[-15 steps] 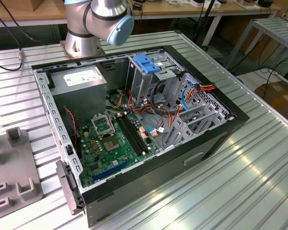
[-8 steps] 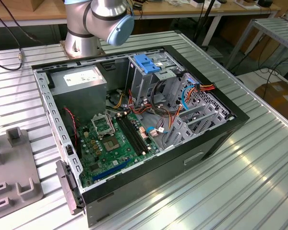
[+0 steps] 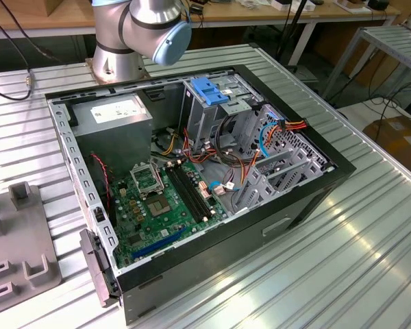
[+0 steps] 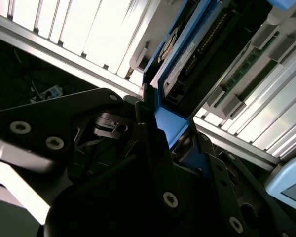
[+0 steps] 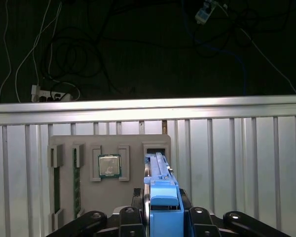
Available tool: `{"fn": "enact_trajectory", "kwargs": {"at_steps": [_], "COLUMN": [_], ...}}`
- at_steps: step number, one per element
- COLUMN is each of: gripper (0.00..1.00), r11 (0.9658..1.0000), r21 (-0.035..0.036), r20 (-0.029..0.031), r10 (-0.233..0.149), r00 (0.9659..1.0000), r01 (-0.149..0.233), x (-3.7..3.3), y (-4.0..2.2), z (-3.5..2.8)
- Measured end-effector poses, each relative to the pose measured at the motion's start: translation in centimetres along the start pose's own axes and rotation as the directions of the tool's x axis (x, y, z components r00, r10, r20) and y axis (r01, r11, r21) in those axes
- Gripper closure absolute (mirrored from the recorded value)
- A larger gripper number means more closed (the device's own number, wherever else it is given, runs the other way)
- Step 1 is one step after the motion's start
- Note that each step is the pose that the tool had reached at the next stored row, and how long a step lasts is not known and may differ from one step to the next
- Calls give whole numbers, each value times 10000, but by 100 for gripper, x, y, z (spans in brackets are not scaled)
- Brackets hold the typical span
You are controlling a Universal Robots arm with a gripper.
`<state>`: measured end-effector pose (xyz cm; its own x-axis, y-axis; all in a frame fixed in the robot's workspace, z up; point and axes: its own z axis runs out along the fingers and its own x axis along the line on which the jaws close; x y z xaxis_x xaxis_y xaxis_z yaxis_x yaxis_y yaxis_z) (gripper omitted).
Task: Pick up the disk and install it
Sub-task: 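Pick up the disk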
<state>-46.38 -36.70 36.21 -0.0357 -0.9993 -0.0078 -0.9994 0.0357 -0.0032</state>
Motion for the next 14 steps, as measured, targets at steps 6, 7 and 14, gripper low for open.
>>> {"fn": "enact_trajectory", "kwargs": {"at_steps": [6, 7, 14], "gripper": [63, 63, 63], "r11": [10000, 10000, 10000], "r21": [0, 0, -2], "r20": [25, 25, 25], "r10": [0, 0, 0], "r00": [10000, 10000, 10000], "r01": [0, 0, 0], "x": [0, 0, 0], "y": [0, 0, 0], "z": [-28, -31, -52]}}
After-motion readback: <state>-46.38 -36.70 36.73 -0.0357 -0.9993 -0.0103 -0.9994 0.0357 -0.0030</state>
